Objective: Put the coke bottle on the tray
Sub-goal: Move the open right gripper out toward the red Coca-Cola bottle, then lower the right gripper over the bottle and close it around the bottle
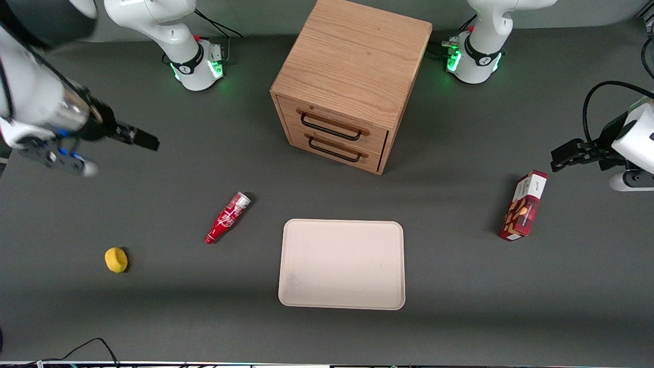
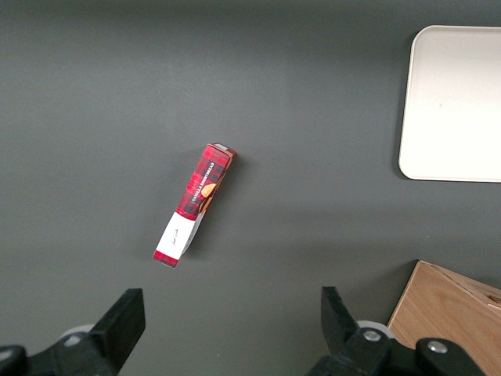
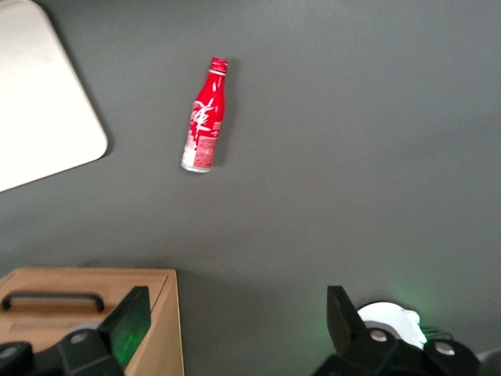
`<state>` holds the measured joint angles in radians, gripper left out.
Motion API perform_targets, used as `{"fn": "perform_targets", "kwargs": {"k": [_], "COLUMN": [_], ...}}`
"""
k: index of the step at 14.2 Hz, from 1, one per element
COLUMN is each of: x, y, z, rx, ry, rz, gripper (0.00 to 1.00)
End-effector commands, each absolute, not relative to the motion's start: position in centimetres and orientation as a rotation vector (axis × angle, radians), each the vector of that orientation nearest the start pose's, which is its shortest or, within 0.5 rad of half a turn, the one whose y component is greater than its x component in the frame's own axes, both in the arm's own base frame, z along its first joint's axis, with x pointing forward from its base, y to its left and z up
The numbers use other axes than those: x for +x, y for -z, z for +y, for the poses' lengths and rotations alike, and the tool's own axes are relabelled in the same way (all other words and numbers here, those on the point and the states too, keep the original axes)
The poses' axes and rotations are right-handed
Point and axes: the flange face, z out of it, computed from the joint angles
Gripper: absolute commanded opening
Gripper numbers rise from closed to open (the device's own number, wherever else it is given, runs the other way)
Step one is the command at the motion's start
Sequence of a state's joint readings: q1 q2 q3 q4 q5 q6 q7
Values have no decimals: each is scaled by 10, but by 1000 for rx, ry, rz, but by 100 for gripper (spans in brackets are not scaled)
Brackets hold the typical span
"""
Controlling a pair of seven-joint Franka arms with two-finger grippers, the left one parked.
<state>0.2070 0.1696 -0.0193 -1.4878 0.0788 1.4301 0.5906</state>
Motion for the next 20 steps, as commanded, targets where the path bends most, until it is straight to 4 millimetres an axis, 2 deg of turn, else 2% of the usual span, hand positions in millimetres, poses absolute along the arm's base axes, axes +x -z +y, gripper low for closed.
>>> {"fn": "perform_targets", "kwargs": {"k": [1,2,6,10,15,18,19,20], "x": [598,602,610,607,605,599,599,600], "y": [-476,-443,-333,-261,-209,-191,-188,-186], "z": [124,126,157,169,168,170,170,170], "rx": [-3037,-3025,-2997,-2967,-2955,-2947,-2948,-2945], "ry": [-436,-426,-403,-298,-241,-203,-203,-197], "rz": [797,861,981,1038,1052,1049,1047,1049], "gripper": [100,100,100,100,100,100,98,87]}}
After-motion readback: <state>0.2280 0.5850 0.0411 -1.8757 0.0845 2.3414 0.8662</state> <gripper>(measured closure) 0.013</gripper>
